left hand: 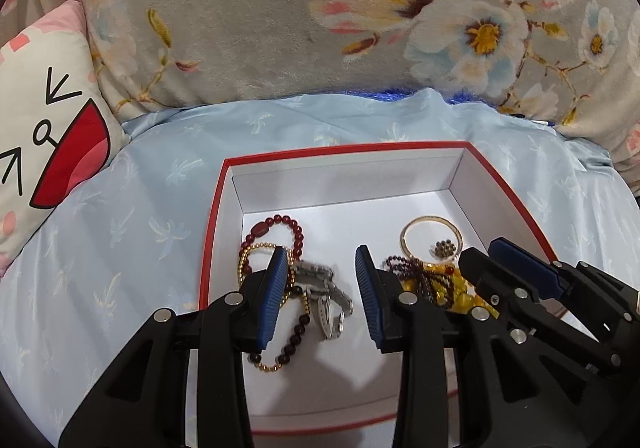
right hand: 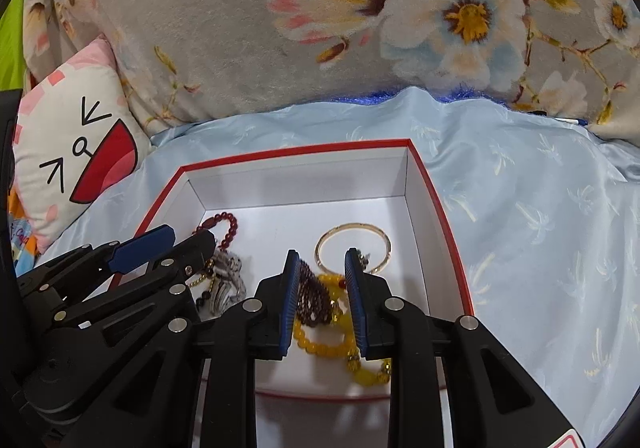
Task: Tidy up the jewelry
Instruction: 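Lower the ring into the box and open the tools, then withdraw both open tools from the red box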
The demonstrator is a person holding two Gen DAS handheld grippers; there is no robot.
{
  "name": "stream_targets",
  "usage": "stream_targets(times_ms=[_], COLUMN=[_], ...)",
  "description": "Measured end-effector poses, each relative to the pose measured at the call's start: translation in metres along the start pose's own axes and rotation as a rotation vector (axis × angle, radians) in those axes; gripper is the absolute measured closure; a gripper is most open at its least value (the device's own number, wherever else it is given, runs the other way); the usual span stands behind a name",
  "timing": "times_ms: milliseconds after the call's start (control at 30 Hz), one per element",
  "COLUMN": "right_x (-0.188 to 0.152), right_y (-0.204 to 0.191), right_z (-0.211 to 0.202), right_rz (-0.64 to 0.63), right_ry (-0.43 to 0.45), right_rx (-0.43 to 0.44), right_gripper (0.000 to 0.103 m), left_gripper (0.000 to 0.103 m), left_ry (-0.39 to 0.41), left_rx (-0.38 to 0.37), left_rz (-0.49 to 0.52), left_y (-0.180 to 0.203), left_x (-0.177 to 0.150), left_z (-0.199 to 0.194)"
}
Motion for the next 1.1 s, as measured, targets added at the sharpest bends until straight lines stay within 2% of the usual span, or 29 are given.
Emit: stream_targets(times_ms=[333,467,800,967,1100], right_x=[-0.023,-0.031,-0.052,-0.056,-0.053], right_y=[-0.001,-0.005,-0.008,-0.009,-0.010], right_z=[-0.017,-0.024,-0.047,-0.053,-0.070], right_rz=[-0.027,-0.052,-0.042,-0.026,-0.005], right_ry=[-0.007,-0.004,-0.021,-0.033,0.006], right_rx=[-0.037,-0.056,-0.047,-0.040,-0.031], right_gripper=[0.077,0.076,0.074,0.071,0.071], left_gripper=[0.069,0.069,0.070,0.070,0.070], left_ry=[-0.030,-0.036,-0.040,-0.051,-0.028], left_rx=[0.001,-0.006,-0.005,0.000,0.022], left_rz=[0.024,-0.012,-0.004,-0.025,-0.042], left_y=[0.006,-0.001,0.000,-0.001,-0.003], left_x=[-0.029,-0.037,-0.057,-0.060,-0.056], left_z=[-0.015,-0.022,-0.046,-0.054,-0.067])
Point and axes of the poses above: each gripper's, at about its wrist camera, not at the fingertips, and z roughly the way its jaws point, y to its right, x to its top, the point moved 4 cm from there along z, roughly the way its jaws point, and after that the axes turned 10 degrees about z, right-handed, at the moved point
